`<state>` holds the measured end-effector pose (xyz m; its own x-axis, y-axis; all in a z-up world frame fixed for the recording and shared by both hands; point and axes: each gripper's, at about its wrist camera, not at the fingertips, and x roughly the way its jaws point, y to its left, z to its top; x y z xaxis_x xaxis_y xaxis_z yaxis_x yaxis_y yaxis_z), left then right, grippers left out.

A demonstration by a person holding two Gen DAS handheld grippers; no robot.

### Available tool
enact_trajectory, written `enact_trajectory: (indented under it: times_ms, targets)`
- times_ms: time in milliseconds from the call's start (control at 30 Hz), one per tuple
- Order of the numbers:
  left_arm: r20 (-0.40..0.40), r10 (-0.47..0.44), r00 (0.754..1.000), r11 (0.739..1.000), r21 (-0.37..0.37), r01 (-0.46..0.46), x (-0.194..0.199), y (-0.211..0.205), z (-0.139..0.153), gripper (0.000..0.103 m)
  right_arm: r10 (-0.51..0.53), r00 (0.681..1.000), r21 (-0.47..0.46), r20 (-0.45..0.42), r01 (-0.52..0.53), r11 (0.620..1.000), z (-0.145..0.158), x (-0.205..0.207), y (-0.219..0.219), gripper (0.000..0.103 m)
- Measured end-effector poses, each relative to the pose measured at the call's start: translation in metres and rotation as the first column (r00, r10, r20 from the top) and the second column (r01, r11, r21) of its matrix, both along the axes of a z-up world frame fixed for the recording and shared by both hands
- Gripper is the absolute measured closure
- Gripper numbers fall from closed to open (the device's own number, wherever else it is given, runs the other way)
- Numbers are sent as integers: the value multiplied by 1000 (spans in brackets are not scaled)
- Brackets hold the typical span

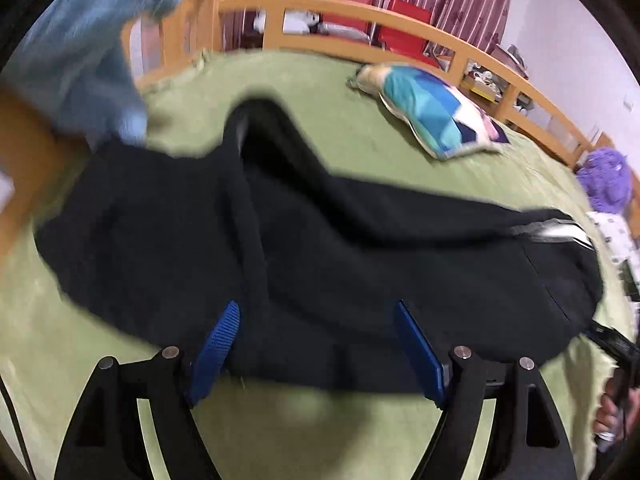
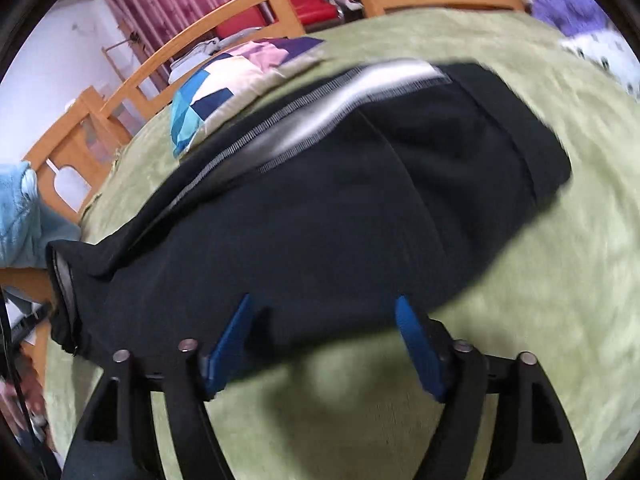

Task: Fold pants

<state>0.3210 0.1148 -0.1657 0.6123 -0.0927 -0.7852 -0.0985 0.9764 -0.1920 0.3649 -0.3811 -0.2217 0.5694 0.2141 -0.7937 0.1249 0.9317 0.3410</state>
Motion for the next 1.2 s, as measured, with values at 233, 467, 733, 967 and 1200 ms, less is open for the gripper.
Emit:
enact_trajectory:
  times_ms: [233, 467, 733, 967, 1200]
  targets:
    - [-102, 39, 994, 983, -173, -56, -27, 6, -55, 25, -38, 999, 226, -32, 44, 973, -22, -7, -12, 28]
    - [-96, 136, 986, 945, -285, -159, 7, 16, -73, 23, -64, 997, 283, -50, 75, 956, -35, 22, -4, 25]
    - [-109, 308, 945, 928, -183, -324, 47, 6, -75, 30, -117, 993, 179, -13, 118, 977, -35, 42, 12, 73]
    - [-116, 251, 961, 936, -223, -271, 28, 14, -62, 92, -165, 985, 222, 39, 153, 963, -18, 4, -7, 95]
    - [-113, 147, 983, 968, -190, -166, -57, -16, -38, 93, -199, 978, 182, 58, 186, 966, 13, -71, -28, 98]
